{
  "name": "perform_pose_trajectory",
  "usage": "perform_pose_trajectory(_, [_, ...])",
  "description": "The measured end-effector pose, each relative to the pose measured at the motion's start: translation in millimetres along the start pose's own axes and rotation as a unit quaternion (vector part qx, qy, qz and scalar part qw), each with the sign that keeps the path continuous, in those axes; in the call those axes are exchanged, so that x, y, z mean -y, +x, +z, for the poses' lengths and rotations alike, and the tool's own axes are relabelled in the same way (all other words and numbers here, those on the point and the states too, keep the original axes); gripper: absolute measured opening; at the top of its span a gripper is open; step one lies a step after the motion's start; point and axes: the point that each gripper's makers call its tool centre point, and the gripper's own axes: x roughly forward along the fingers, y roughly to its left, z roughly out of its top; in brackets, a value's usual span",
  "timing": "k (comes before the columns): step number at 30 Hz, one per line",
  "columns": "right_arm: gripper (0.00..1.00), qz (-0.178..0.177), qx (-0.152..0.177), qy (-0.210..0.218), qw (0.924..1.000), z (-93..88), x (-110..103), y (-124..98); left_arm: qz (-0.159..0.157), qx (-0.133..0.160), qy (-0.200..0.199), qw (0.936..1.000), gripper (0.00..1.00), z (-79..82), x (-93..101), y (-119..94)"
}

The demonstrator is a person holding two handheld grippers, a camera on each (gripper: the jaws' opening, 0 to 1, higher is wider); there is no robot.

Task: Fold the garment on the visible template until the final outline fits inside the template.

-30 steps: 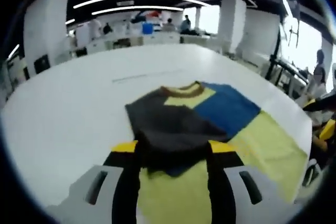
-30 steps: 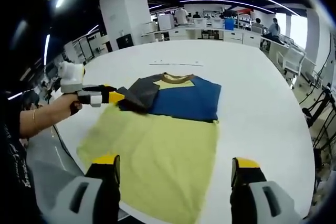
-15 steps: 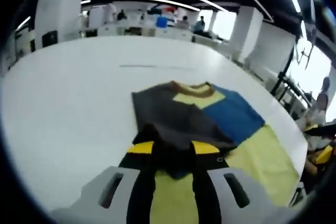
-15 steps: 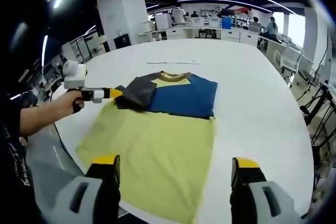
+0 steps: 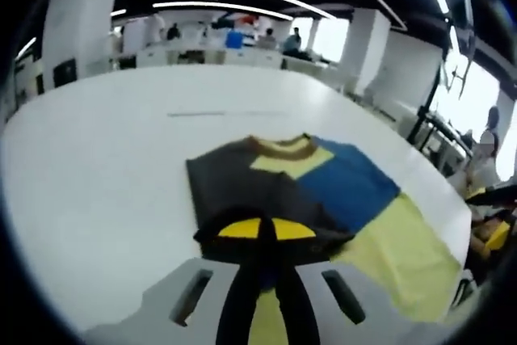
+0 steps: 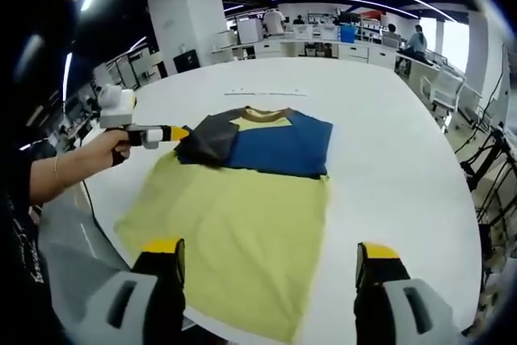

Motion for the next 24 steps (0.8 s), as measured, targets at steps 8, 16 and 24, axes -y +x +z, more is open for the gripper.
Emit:
perform_pose_trajectory(8, [0.87, -0.009, -0.001, 0.002, 1.0000, -6.8, 7.0, -4.9, -0.026, 0.001, 0.028, 0.9993, 0.00, 16.1, 34.1, 14.3])
perform_pose_trajectory(16, [0.87, -0.016, 0.002, 0.007, 0.9998, -9.9, 10.5, -10.7, -0.076, 0.016, 0.067, 0.9948, 0.00, 31.9, 85.6, 24.1])
perform_pose_trajectory(24, [0.88, -0.018, 0.002, 0.008, 0.9998, -11.1, 11.5, -13.1, -0.111, 0.016, 0.096, 0.9891, 0.00, 31.3, 121.8, 31.8])
